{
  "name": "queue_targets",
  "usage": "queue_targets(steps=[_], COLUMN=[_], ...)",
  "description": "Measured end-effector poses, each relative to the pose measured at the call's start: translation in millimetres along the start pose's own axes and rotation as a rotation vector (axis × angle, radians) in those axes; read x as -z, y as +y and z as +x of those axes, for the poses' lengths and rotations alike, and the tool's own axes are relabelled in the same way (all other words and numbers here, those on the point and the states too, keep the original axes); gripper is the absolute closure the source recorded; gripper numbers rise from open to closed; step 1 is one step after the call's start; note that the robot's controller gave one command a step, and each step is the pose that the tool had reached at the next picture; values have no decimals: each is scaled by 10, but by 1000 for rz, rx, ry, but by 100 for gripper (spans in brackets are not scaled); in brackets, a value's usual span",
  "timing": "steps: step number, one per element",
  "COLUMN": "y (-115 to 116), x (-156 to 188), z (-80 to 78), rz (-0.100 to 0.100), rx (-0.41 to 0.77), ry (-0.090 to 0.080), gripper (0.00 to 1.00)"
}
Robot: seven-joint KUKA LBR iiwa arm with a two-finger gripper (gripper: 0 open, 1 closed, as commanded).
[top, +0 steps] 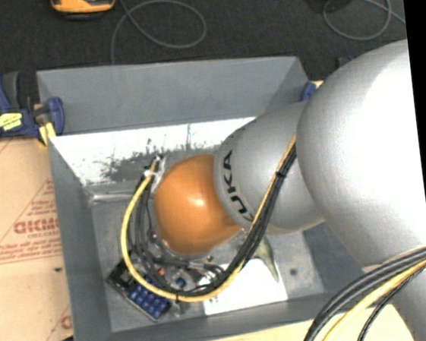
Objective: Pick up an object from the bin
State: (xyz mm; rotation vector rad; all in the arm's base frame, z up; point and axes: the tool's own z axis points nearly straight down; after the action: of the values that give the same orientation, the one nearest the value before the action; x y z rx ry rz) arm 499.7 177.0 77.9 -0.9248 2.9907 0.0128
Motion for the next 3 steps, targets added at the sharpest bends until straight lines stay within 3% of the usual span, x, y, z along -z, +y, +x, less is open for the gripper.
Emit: queue_targets(steps=[1, 3], y=[-2, -20], x=[170, 609], z=[33, 27], rz=[0, 3], rx=[-1, -4], ry=[16, 16], gripper=[100, 100])
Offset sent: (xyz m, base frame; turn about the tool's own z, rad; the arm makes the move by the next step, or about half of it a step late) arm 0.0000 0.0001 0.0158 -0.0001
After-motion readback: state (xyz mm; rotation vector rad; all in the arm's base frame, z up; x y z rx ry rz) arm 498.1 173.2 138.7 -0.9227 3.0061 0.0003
